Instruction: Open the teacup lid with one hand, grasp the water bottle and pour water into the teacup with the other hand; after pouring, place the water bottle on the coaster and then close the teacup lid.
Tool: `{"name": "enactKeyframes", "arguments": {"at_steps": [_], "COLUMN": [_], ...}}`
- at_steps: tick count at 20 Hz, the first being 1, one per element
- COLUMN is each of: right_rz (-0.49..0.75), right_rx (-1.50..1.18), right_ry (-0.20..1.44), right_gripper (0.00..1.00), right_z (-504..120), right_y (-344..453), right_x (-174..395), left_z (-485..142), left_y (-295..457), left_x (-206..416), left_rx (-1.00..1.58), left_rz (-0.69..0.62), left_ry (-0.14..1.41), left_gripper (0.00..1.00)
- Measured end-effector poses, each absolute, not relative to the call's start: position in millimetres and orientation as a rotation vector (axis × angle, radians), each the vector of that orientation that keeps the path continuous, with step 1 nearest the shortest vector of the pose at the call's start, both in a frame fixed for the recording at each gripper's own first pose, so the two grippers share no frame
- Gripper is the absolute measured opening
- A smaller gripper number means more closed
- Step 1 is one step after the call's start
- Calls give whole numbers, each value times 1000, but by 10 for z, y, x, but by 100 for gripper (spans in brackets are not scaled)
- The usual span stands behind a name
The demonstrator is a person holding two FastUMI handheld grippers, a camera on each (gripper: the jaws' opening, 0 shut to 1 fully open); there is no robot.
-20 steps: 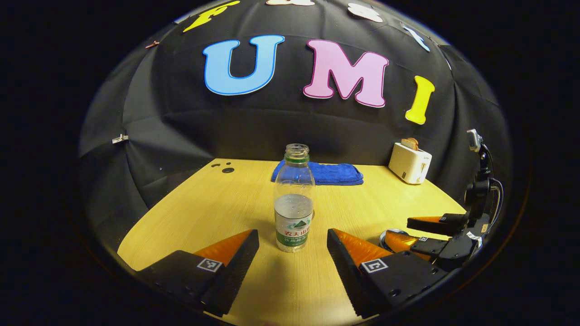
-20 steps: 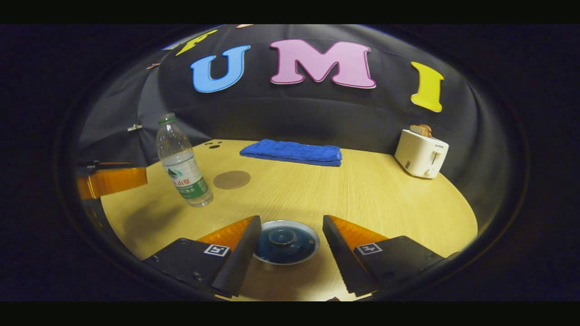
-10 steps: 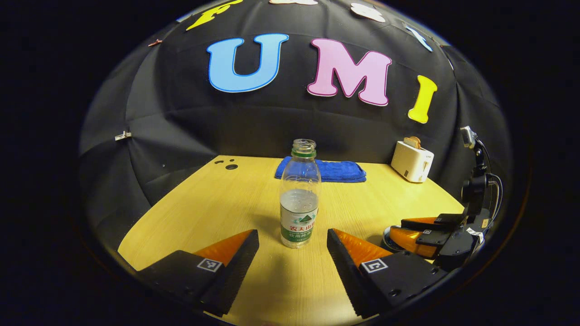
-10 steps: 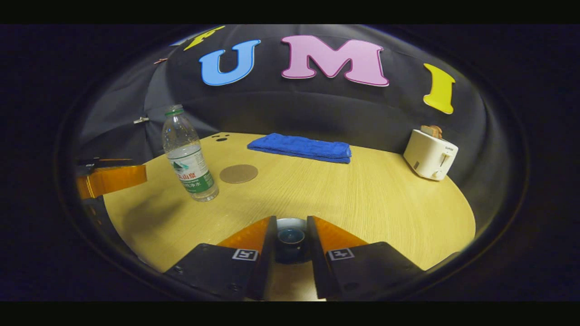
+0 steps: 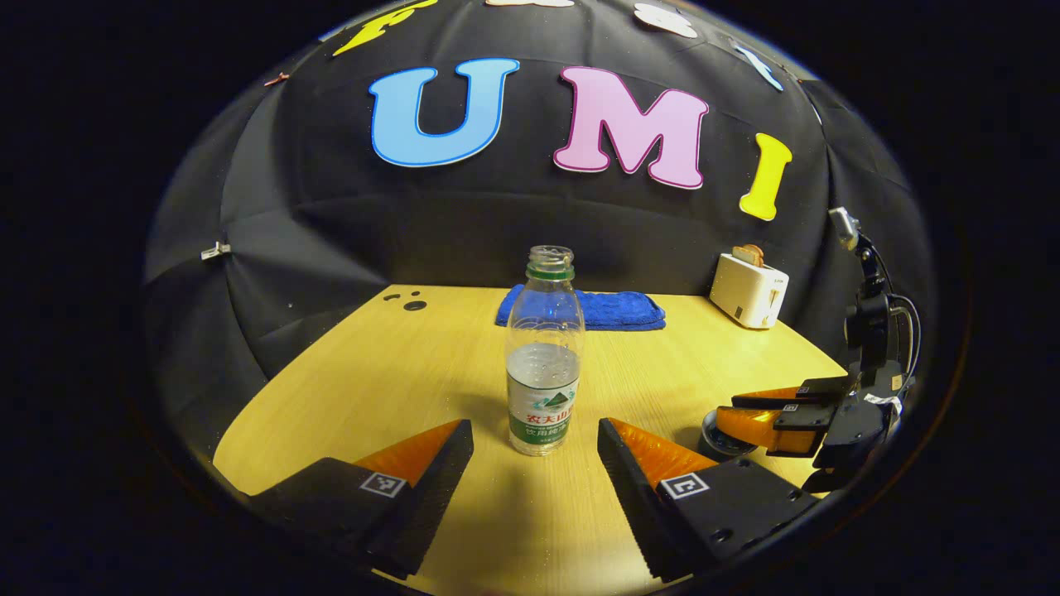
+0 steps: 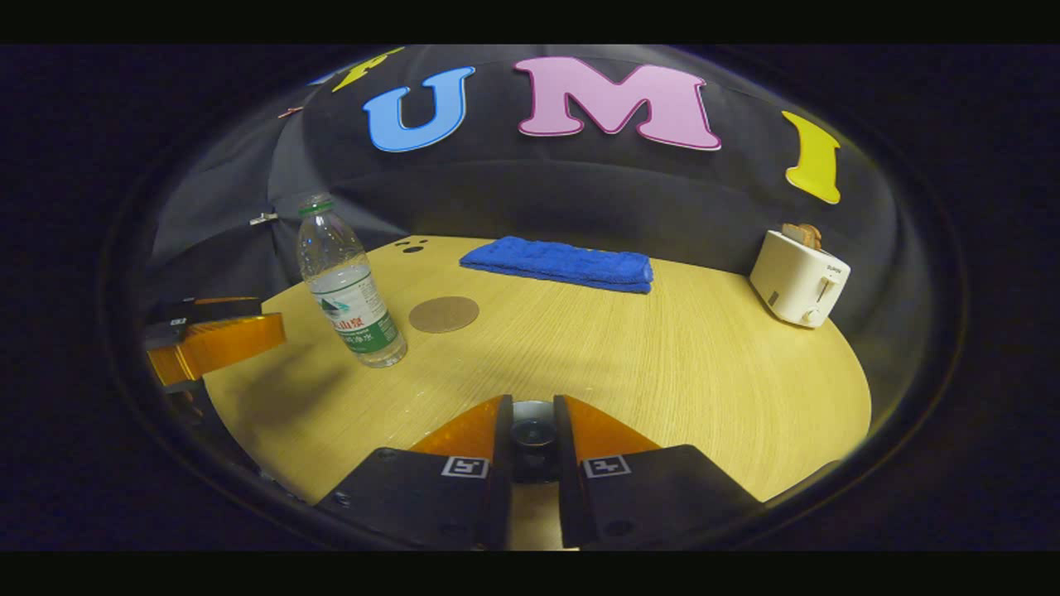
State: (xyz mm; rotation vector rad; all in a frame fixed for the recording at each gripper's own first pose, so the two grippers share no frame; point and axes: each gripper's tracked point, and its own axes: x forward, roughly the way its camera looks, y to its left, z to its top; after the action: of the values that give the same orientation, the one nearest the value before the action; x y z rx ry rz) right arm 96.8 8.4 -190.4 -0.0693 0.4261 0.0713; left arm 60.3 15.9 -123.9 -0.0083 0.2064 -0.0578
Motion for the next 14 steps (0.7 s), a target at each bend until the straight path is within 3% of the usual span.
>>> {"name": "enactKeyframes", "arguments": {"at_steps": [2,3,4,5,7,10,13,14], "right_rz": [75,80,86,90,82,37,-26,-45], "right_rx": [-68,-61,-45,-27,-8,11,69,80], "right_ry": [416,409,399,389,379,376,379,383], "right_gripper": [27,31,27,31,22,29,27,22], "right_z": [-1791,-1721,-1652,-1575,-1469,-1411,-1421,-1457], "right_y": [67,60,58,47,-40,-276,-503,-572], "right_x": [968,972,964,959,931,833,689,657], "left_z": [-1231,-1240,-1251,-1265,-1278,-1252,-1284,-1295], "left_y": [154,152,150,150,103,37,17,8], "left_x": [770,841,911,982,1116,1364,1603,1677], "left_rx": [-16,-17,-17,-16,-15,6,7,2], "left_rz": [-52,-53,-52,-53,-68,-87,-85,-85], "left_ry": [201,197,195,190,181,159,139,136], "left_gripper": [95,95,95,95,95,95,95,95]}}
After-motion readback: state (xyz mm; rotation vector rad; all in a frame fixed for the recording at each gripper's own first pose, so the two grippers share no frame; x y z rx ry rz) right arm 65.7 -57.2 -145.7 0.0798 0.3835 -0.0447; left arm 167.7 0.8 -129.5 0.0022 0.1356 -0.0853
